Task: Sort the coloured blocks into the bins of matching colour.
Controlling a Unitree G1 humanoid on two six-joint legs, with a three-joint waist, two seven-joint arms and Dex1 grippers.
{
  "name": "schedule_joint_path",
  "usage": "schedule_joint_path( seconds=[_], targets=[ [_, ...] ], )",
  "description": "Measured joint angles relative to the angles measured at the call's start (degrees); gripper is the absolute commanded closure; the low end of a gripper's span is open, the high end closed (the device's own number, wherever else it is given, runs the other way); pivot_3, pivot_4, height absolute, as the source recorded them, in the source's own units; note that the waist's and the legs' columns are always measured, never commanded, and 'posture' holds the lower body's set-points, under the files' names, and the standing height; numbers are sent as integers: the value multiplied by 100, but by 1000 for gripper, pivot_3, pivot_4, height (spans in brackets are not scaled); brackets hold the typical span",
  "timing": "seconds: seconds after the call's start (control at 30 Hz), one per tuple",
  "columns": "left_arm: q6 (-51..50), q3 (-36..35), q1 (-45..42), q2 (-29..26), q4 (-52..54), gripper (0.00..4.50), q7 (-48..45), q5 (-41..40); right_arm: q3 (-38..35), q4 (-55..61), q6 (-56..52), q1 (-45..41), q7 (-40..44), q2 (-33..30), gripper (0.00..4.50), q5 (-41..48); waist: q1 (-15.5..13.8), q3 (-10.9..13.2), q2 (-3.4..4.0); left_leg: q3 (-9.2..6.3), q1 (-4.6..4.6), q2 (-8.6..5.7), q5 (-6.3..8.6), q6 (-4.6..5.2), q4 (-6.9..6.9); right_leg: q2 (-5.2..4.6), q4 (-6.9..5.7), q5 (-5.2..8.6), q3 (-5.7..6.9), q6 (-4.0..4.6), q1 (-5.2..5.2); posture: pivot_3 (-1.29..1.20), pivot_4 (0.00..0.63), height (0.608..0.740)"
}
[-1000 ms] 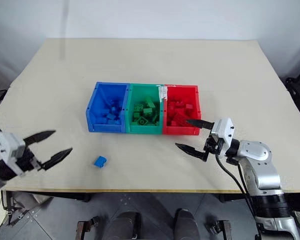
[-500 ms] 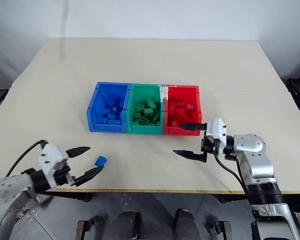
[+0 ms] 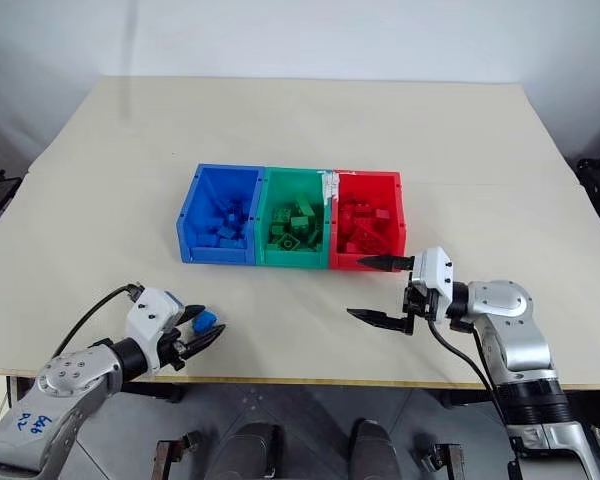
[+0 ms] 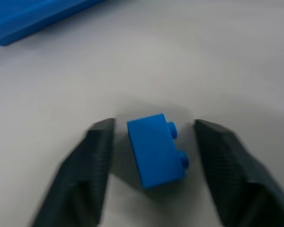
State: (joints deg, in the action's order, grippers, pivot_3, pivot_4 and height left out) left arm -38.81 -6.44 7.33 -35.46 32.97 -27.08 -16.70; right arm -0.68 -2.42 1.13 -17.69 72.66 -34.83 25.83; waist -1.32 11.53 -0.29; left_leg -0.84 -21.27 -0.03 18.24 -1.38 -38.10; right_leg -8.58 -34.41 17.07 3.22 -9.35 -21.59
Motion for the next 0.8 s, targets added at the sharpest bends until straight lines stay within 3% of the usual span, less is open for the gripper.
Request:
schedule_joint_path(
  seconds=[0.1,0.27,0.4,0.47,0.7,0.73,0.8],
  targets=[
    [0,-208,-80,-16,-172,3585,-53,-45,-30,134,-43,119,-89,-8,0,9,8,0,0,0,-1,0,0,0,1,0,-1,0,0,0,-1,0,150,740],
    [154,-725,-645,-33,-449,3585,-447,-552,-247,341,-133,271,-276,-86,0,20,-11,0,0,0,-3,0,0,0,1,0,1,0,2,0,-1,0,150,740],
    [436,-832,-2000,158,-1088,3585,-417,-691,-518,500,-170,423,-648,-82,0,30,-36,-1,-2,-4,-6,-4,-1,-1,-8,0,-4,-1,7,-2,1,0,150,740],
    [566,-727,-2784,236,-1594,3585,-374,-665,-690,578,-131,525,-909,15,0,45,-12,-1,-3,-2,-5,-4,-1,-1,-6,0,-3,-1,7,-2,1,0,150,740],
    [1003,-62,-4159,393,-3477,3585,-287,-40,-1167,1065,-81,869,-2022,647,0,168,46,-1,-3,9,-7,-4,0,-1,6,1,3,-1,7,-2,-9,0,150,740],
    [1026,-28,-4235,393,-3607,2866,-279,22,-1198,1143,-54,904,-2131,679,0,170,48,-1,-3,9,-7,-5,0,-1,6,1,4,-1,7,-2,-9,0,150,740],
    [1069,11,-4267,392,-3782,2266,-301,101,-1250,1255,-8,943,-2340,760,0,170,56,-1,-3,9,-7,-4,0,-1,8,1,4,-1,7,-3,-9,0,150,740]
  ],
)
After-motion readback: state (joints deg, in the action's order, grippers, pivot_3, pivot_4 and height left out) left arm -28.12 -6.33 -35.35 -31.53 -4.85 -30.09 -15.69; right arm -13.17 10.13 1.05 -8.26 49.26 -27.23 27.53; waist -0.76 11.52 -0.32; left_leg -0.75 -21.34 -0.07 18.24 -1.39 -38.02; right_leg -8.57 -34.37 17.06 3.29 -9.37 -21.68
